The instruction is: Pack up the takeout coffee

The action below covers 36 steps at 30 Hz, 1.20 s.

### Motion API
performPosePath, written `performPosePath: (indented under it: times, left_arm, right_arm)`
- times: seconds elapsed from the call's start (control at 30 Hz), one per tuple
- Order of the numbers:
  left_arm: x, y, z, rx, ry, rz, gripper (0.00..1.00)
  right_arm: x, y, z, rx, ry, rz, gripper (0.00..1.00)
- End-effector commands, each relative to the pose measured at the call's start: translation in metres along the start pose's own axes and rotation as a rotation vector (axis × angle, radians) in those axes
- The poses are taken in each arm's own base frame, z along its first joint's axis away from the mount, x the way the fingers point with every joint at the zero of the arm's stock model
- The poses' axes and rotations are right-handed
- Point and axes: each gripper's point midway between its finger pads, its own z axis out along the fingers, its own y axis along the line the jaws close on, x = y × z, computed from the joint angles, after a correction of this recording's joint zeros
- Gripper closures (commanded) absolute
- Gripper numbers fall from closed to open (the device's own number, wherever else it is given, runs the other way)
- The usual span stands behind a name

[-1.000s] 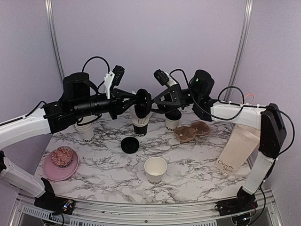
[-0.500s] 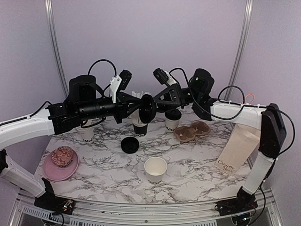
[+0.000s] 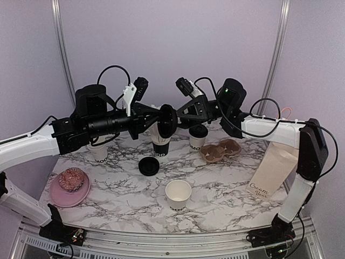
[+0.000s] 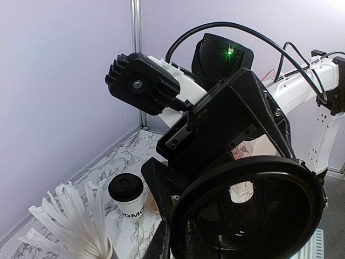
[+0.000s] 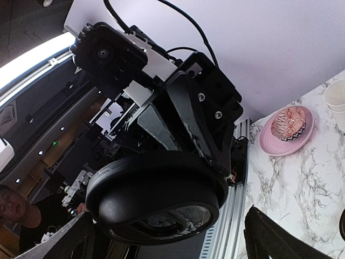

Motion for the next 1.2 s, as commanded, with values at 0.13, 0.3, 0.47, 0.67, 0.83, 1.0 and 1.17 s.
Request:
performPosePath:
  times: [0.13,0.3,0.47,0.67,0.83,1.0,1.17]
  left_arm:
    - [-0.011,-0.002,-0.002,-0.001,-0.041,0.020,0.90]
    - [-0.012,-0.001,-0.001,-0.004,-0.042,0.022,0.90]
    - [-0.009,0.000,0.001,-0.012,-0.032,0.021,0.88]
    - [-0.001,0.010,0.000,-0.072,0.001,0.021,0.54]
    - [0.017,0.017,-0.019,-0.149,0.076,0.069,0.37]
    - [0.042,0.018,-0.032,-0.167,0.100,0.040,0.37]
    - [0.071,0.027,-0.006,-0.198,0.132,-0.038,0.37]
  right_arm:
    - [0.003,0.006,0.008,-0.027,0.025,-0.019,0.05]
    - [0.005,0.004,0.012,-0.034,0.033,-0.014,0.12]
    - [0.005,0.005,0.012,-0.038,0.034,-0.022,0.21]
    - [0.003,0.007,0.010,-0.036,0.044,-0.043,0.24]
    - [0.008,-0.005,-0.006,0.022,0.038,-0.058,0.27]
    - [0.011,-0.024,-0.019,0.104,0.020,-0.085,0.29]
    - [0.005,-0.049,-0.025,0.162,0.001,-0.069,0.32]
